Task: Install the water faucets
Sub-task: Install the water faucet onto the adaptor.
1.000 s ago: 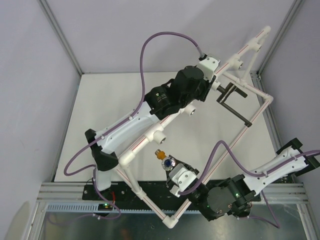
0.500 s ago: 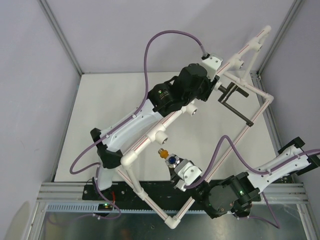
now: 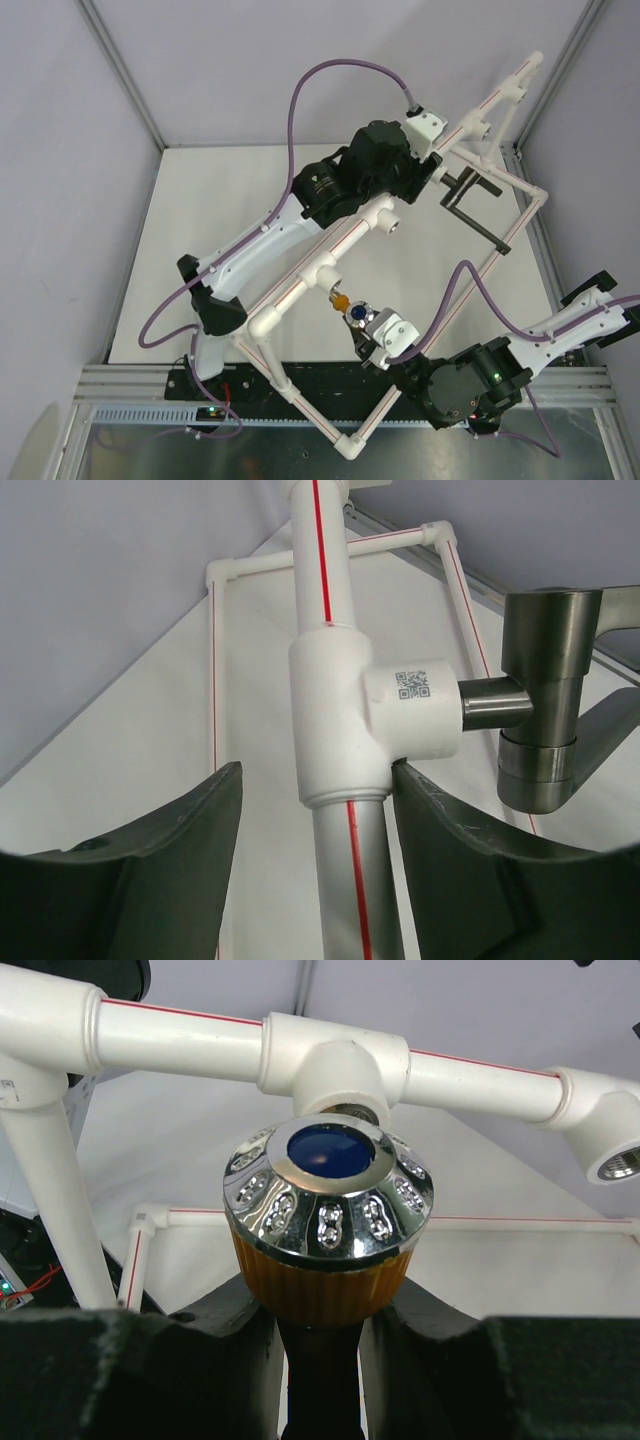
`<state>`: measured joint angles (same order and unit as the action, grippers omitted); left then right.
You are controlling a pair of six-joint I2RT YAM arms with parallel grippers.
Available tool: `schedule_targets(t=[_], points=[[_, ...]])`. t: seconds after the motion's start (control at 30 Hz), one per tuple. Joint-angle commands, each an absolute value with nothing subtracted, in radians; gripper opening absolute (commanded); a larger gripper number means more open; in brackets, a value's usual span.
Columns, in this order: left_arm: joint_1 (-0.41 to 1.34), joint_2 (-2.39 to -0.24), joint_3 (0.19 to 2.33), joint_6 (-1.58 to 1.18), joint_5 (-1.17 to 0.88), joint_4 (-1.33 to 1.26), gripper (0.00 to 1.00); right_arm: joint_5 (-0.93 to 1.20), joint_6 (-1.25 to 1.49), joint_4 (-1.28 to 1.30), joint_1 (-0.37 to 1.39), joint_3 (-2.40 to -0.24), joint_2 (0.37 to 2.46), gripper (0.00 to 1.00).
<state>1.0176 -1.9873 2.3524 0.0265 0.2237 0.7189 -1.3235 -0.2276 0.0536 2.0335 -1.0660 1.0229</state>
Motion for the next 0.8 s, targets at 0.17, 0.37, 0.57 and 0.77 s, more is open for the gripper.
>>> schedule_targets(t=[0.17,0.37,0.57,0.77], points=[[0.963,-2.124,2.275,0.035,0.218,0.951,0.69,-1.364,-0.148,0.085,2.034,-1.065,1.002,0.0],[0.961,-2.121,2.27,0.026,0.195,1.061,0.69,-1.361,-0.127,0.099,2.032,-1.059,0.997,0.0],[0.962,-2.116,2.28,0.046,0.141,1.176,0.72,-1.36,-0.117,0.108,2.031,-1.055,0.991,0.0],[0.962,-2.093,2.283,0.065,0.156,1.225,0.7,-1.361,-0.095,0.117,2.031,-1.049,0.986,0.0]])
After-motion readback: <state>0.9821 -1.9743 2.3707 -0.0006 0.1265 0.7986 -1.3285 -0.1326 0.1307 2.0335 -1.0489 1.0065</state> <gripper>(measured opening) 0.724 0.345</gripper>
